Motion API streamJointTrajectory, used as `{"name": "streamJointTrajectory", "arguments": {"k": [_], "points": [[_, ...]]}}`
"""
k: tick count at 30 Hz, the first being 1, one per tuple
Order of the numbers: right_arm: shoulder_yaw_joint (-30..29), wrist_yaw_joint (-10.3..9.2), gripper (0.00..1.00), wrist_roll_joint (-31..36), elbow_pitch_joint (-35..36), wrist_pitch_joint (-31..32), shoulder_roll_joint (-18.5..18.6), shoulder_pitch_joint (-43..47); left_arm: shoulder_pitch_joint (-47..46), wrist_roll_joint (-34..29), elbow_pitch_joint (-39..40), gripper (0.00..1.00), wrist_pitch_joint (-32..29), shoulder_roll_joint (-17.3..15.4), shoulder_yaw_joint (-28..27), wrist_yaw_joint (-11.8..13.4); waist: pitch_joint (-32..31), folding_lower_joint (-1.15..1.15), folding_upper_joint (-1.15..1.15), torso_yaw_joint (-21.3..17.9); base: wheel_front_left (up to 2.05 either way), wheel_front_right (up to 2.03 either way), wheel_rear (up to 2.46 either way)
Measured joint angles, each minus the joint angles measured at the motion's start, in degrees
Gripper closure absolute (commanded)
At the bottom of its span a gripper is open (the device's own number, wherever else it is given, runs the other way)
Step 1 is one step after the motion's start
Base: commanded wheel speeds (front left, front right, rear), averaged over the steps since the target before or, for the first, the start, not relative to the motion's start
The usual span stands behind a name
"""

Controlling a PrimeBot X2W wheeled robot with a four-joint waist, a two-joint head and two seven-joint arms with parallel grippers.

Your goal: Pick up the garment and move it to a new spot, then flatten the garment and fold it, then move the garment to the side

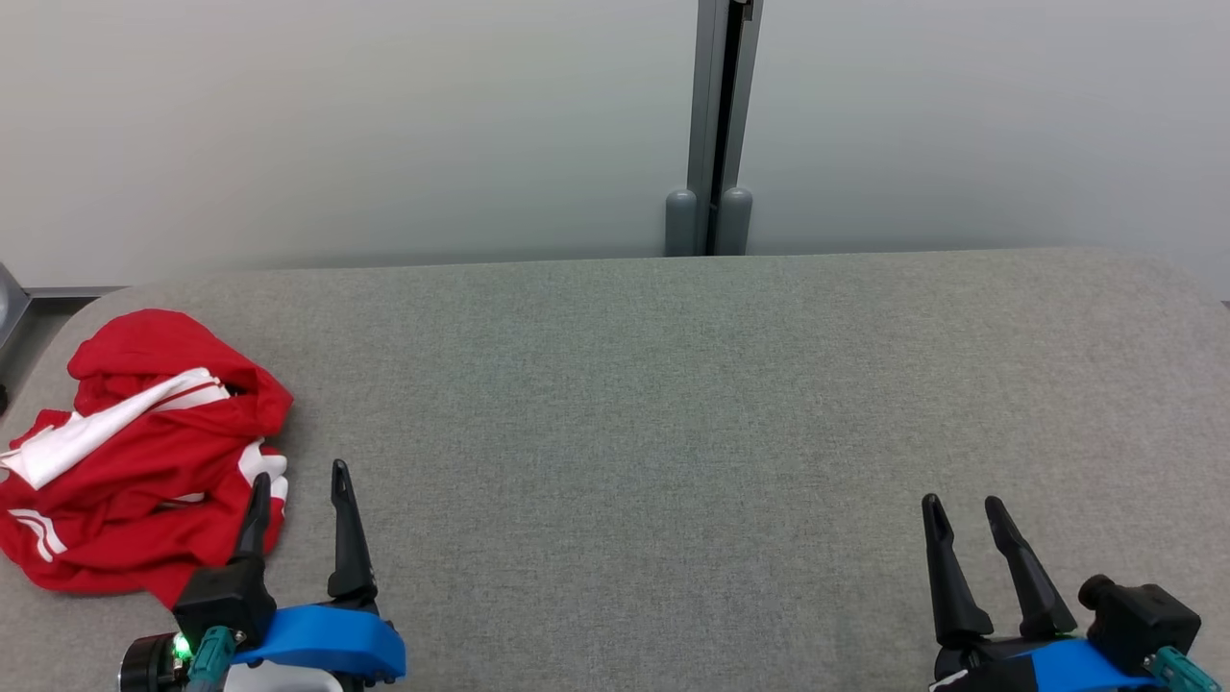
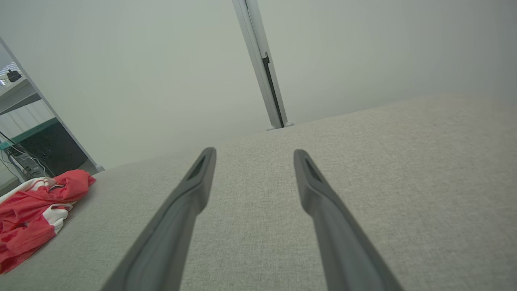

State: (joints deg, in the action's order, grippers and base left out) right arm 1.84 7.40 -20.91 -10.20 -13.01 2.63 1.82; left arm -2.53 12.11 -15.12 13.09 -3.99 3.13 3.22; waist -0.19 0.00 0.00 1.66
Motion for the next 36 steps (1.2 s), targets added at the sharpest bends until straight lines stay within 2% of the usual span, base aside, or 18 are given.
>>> {"name": "streamJointTrajectory", "arguments": {"k": [18,36], "points": [[0.03,0.03,0.0,7.16,-1.12,-1.87,0.05,0.55,0.57,-5.68,-0.19,0.0,1.82,-0.78,0.57,0.25,-0.12,0.0,0.0,0.89,0.0,0.0,0.0],[-0.36,0.08,0.0,7.4,-3.03,-2.02,0.08,0.62,1.31,-4.55,0.03,0.0,1.9,-0.71,-0.1,1.0,-0.08,0.0,0.0,1.11,0.0,0.0,0.0]]}}
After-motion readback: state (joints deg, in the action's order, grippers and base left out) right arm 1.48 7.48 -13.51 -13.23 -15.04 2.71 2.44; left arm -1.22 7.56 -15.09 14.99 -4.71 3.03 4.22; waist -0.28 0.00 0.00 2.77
